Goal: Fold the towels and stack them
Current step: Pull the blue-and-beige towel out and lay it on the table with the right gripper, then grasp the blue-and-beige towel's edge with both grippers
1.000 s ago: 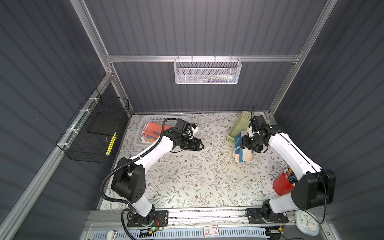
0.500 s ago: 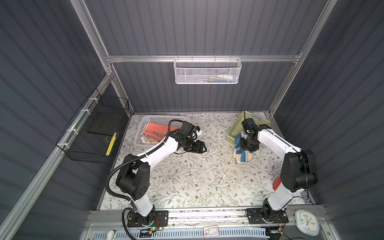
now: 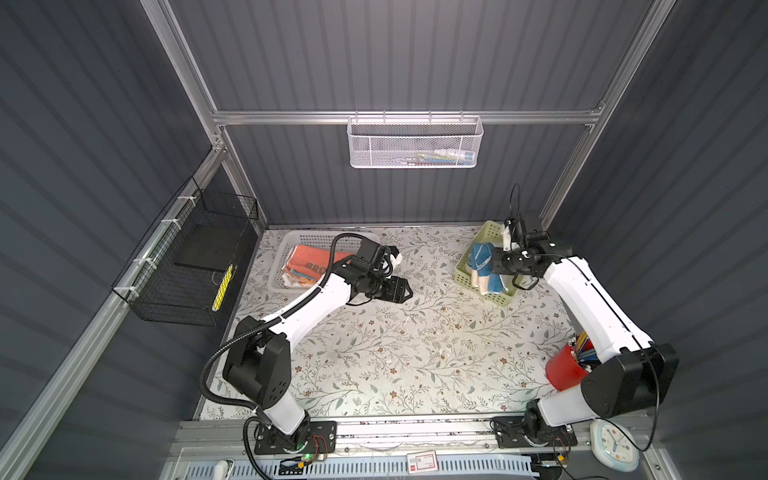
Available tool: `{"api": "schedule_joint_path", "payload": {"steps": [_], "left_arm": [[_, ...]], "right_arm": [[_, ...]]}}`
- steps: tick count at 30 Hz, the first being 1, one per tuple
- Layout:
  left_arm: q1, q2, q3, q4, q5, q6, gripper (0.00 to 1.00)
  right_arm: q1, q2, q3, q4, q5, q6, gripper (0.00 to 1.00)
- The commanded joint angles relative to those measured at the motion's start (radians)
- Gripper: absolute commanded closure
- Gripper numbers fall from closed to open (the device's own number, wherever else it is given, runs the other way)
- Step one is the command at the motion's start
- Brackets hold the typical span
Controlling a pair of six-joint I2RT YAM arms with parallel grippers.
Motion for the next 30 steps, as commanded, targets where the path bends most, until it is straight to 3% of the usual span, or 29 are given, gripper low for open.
{"api": "schedule_joint_path", "payload": {"steps": [1, 7, 11, 12, 14, 16, 21, 26, 30], "left_arm": [[0.005, -0.056, 0.009, 0.005, -0.044, 0.008, 0.27], [0.007, -0.132, -0.009, 0.029, -0.151, -0.034, 0.26], [0.023, -0.177, -0.026, 0.003, -0.212, -0.065, 0.25], [0.027, -0.188, -0.034, -0.003, -0.223, -0.071, 0.25], [0.032, -0.211, -0.059, -0.019, -0.250, -0.077, 0.24], [0.034, -0.225, -0.087, -0.039, -0.280, -0.093, 0.23], [0.033, -0.211, -0.131, -0.122, -0.250, -0.132, 0.28], [-0.009, -0.204, -0.273, -0.070, -0.129, -0.211, 0.38], [-0.077, -0.207, -0.356, -0.023, -0.110, -0.284, 0.42]], "right_arm": [[0.033, -0.049, 0.088, -0.040, -0.056, -0.001, 1.00], [0.202, -0.102, 0.221, -0.128, -0.023, -0.001, 1.00], [0.333, -0.126, 0.183, -0.160, -0.080, 0.018, 0.98], [0.357, -0.134, 0.153, -0.146, -0.121, 0.019, 0.90], [0.383, -0.158, 0.021, -0.080, -0.260, 0.027, 0.54], [0.381, -0.178, -0.130, -0.012, -0.295, 0.069, 0.39], [0.372, -0.170, -0.337, 0.047, -0.256, 0.199, 0.39], [0.392, -0.147, -0.470, 0.163, -0.346, 0.281, 0.42], [0.451, -0.110, -0.518, 0.203, -0.349, 0.305, 0.37]]}}
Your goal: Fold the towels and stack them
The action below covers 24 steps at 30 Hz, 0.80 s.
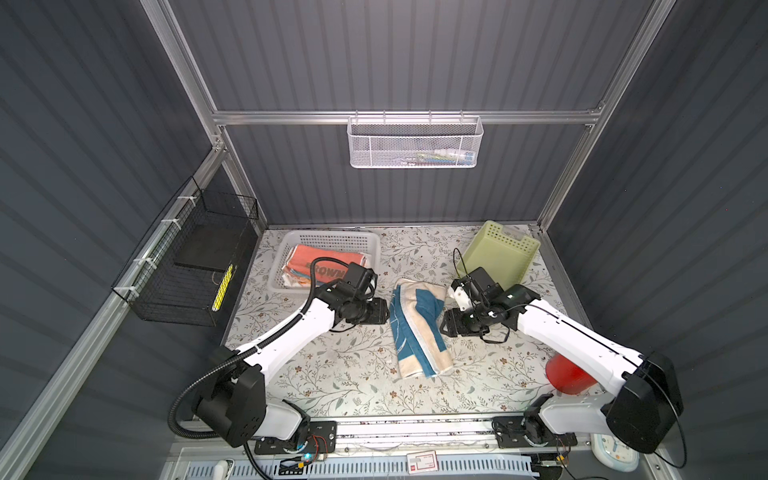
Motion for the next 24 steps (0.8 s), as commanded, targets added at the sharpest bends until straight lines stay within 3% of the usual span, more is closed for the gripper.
{"api": "schedule_joint_path", "payload": {"steps": [1, 5, 13, 20, 22, 24], "left_arm": [[-0.064, -0.002, -0.050, 0.043, 0.056, -0.092, 0.43], [-0.141, 0.026, -0.108, 0.135, 0.098, -0.180, 0.44], [-0.210, 0.103, -0.201, 0.425, 0.215, -0.368, 0.46], [-0.214, 0.185, -0.205, 0.529, 0.217, -0.406, 0.50], [-0.214, 0.210, -0.196, 0.558, 0.227, -0.413, 0.58], [-0.214, 0.216, -0.187, 0.560, 0.223, -0.410, 0.69]], "right_arm": [[0.050, 0.036, -0.025, 0.068, -0.020, 0.049, 0.37], [0.104, 0.079, -0.050, 0.074, 0.015, 0.048, 0.37], [0.157, 0.169, -0.098, 0.154, 0.009, 0.069, 0.43], [0.180, 0.232, -0.103, 0.180, 0.010, 0.063, 0.43], [0.182, 0.244, -0.100, 0.182, 0.016, 0.055, 0.53], [0.184, 0.240, -0.095, 0.175, 0.036, 0.049, 0.71]]}}
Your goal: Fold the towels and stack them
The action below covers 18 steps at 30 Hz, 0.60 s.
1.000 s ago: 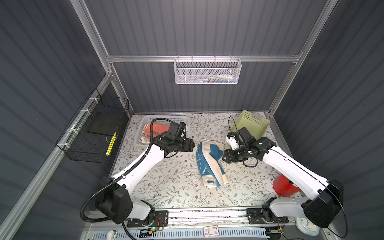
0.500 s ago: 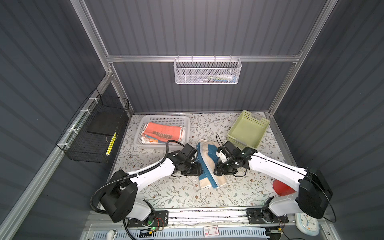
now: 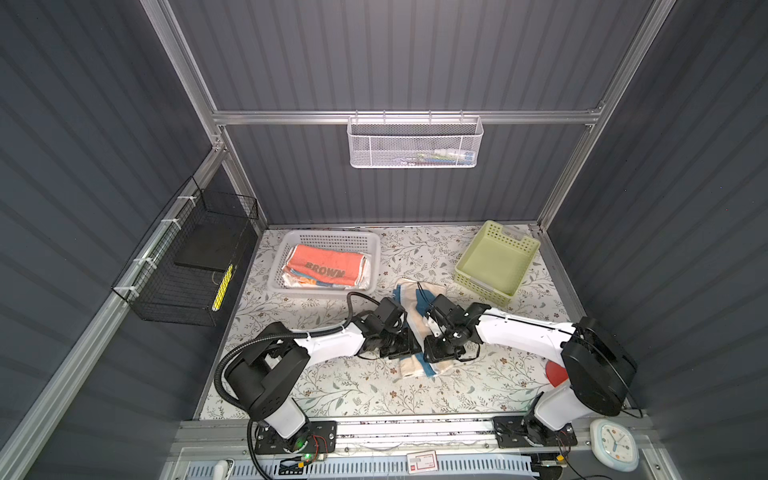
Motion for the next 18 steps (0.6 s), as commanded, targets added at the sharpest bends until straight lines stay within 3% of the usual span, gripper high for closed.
{"api": "schedule_joint_path", "payload": {"steps": [1, 4, 5, 15, 18], "left_arm": [[-0.006, 0.008, 0.023, 0.028, 0.007, -0.001, 0.75], [-0.004, -0.037, 0.053, -0.081, -0.047, 0.052, 0.98], [-0.003, -0.057, 0.060, -0.114, -0.091, 0.067, 1.00], [0.043, -0.305, 0.089, -0.449, -0.216, 0.176, 1.00], [0.092, -0.428, 0.102, -0.639, -0.307, 0.180, 1.00]], "right_arm": [[0.006, -0.010, 0.003, -0.005, 0.040, -0.002, 0.79], [0.007, -0.052, 0.009, -0.025, 0.089, -0.009, 0.94], [0.005, -0.064, 0.014, -0.036, 0.107, -0.011, 0.97], [-0.041, -0.188, 0.103, -0.180, 0.198, -0.031, 1.00], [-0.077, -0.228, 0.165, -0.252, 0.237, -0.056, 1.00]]}}
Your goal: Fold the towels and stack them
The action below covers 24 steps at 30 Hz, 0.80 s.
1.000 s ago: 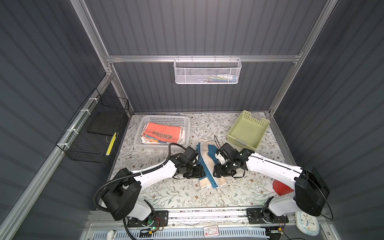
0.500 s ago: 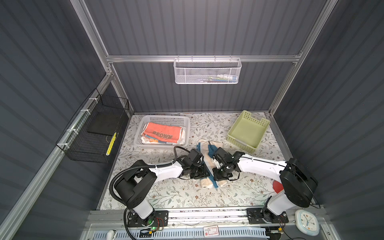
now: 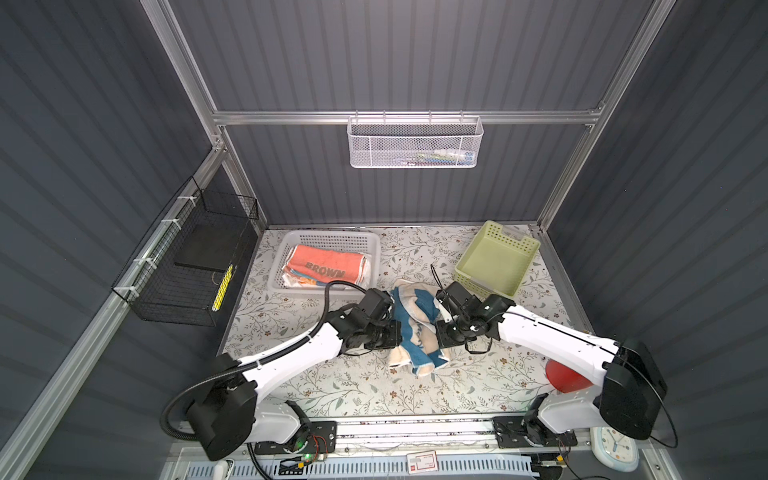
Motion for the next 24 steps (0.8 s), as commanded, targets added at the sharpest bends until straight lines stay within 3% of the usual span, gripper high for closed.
{"api": "schedule_joint_path", "payload": {"steps": [1, 5, 7, 9, 12, 14, 19, 21, 24], "left_arm": [[0.060, -0.132, 0.042, -0.306, -0.138, 0.030, 1.00], [0.116, -0.295, 0.078, -0.581, -0.322, -0.025, 1.00], [0.116, -0.351, 0.097, -0.661, -0.384, -0.063, 0.51], [0.116, -0.370, 0.112, -0.689, -0.401, -0.066, 0.37], [0.116, -0.348, 0.130, -0.666, -0.402, -0.029, 0.35], [0.116, -0.301, 0.144, -0.613, -0.384, 0.018, 0.37], [0.116, -0.057, 0.213, -0.423, -0.268, 0.155, 0.42], [0.117, 0.060, 0.262, -0.374, -0.246, 0.192, 0.42], [0.143, 0.231, 0.336, -0.317, -0.236, 0.241, 0.42]], "right_arm": [[-0.046, -0.047, 0.089, -0.116, 0.073, -0.043, 1.00], [-0.094, -0.055, 0.254, -0.178, 0.103, -0.117, 1.00], [-0.091, -0.021, 0.400, -0.217, 0.084, -0.176, 1.00], [-0.071, 0.019, 0.524, -0.266, 0.061, -0.224, 1.00], [-0.014, 0.040, 0.628, -0.334, 0.065, -0.296, 1.00], [-0.002, 0.011, 0.595, -0.342, 0.031, -0.304, 1.00], [-0.032, -0.168, 0.255, -0.286, 0.103, -0.217, 1.00], [-0.095, -0.211, 0.144, -0.297, 0.115, -0.137, 1.00], [-0.221, -0.256, -0.005, -0.279, 0.043, -0.066, 1.00]]}}
